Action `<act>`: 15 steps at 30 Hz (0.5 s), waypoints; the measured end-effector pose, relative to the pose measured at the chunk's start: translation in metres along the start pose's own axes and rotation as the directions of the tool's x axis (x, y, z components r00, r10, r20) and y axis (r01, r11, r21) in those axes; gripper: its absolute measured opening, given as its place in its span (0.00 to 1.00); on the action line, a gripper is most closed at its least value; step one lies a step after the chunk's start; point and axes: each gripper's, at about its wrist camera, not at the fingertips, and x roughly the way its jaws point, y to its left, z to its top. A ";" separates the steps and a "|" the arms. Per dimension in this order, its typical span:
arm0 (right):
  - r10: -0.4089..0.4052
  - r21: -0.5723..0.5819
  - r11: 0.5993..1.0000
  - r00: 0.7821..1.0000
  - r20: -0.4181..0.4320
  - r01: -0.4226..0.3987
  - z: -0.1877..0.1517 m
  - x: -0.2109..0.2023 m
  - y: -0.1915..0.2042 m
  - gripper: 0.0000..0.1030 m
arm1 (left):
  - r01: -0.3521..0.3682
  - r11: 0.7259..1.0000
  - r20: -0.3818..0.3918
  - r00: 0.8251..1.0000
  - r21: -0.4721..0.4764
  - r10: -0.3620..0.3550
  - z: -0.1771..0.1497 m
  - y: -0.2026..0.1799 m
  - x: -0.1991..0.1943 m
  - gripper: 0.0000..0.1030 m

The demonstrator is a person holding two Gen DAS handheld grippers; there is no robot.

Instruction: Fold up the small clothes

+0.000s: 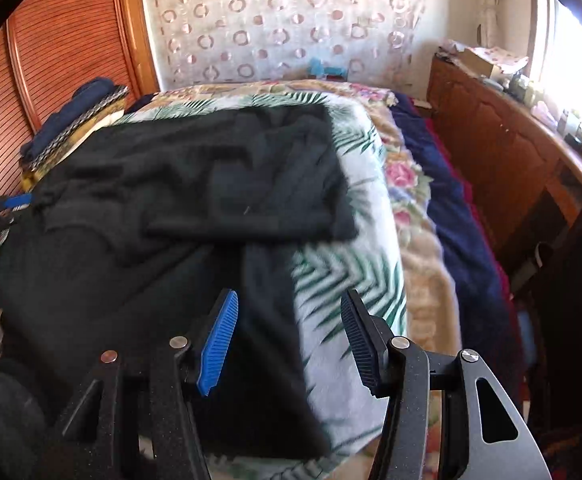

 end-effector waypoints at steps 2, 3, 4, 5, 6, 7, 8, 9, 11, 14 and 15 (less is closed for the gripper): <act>0.001 -0.001 1.000 1.000 -0.010 -0.001 -0.003 -0.003 0.001 0.54 | -0.007 1.000 -0.014 1.000 -0.008 0.007 -0.003 0.000 0.004 0.81; 0.007 0.000 1.000 1.000 -0.013 -0.007 -0.004 -0.009 0.001 0.54 | -0.009 1.000 -0.024 1.000 -0.014 0.008 -0.003 0.001 0.007 0.81; 0.008 -0.004 1.000 1.000 -0.018 -0.008 -0.007 -0.008 0.001 0.53 | -0.013 1.000 -0.039 0.999 -0.016 0.012 -0.004 0.001 0.010 0.81; 0.000 -0.010 1.000 1.000 -0.024 -0.001 -0.005 -0.004 0.005 0.49 | -0.028 1.000 -0.036 0.999 -0.004 0.028 -0.006 -0.001 0.011 0.81; -0.015 -0.014 1.000 0.999 -0.036 0.015 -0.006 -0.002 0.004 0.41 | -0.038 0.999 -0.042 0.998 0.014 0.038 -0.007 -0.004 0.013 0.84; -0.029 -0.011 1.000 0.999 -0.045 0.028 -0.008 -0.005 0.002 0.35 | -0.039 0.999 -0.050 0.998 0.032 0.041 -0.008 -0.006 0.016 0.87; -0.036 -0.008 0.999 0.998 -0.047 0.036 -0.006 -0.002 0.000 0.29 | -0.042 0.998 -0.052 0.998 0.044 0.044 -0.010 -0.008 0.016 0.89; -0.038 -0.003 0.999 0.998 -0.047 0.038 -0.007 -0.001 -0.004 0.14 | -0.044 0.998 -0.051 0.998 0.044 0.047 -0.010 -0.010 0.016 0.89; -0.047 -0.002 0.999 0.998 -0.046 0.047 -0.011 -0.002 -0.009 0.06 | -0.042 0.998 -0.053 0.998 0.036 0.044 -0.010 -0.008 0.015 0.89; -0.116 0.016 0.993 0.992 -0.052 0.117 -0.014 -0.003 -0.019 0.03 | -0.040 0.999 -0.053 0.998 0.035 0.042 -0.011 -0.007 0.014 0.90; -0.119 0.030 0.992 0.991 -0.055 0.121 -0.016 -0.005 -0.024 0.03 | -0.042 0.998 -0.053 0.998 0.036 0.043 -0.012 -0.008 0.014 0.90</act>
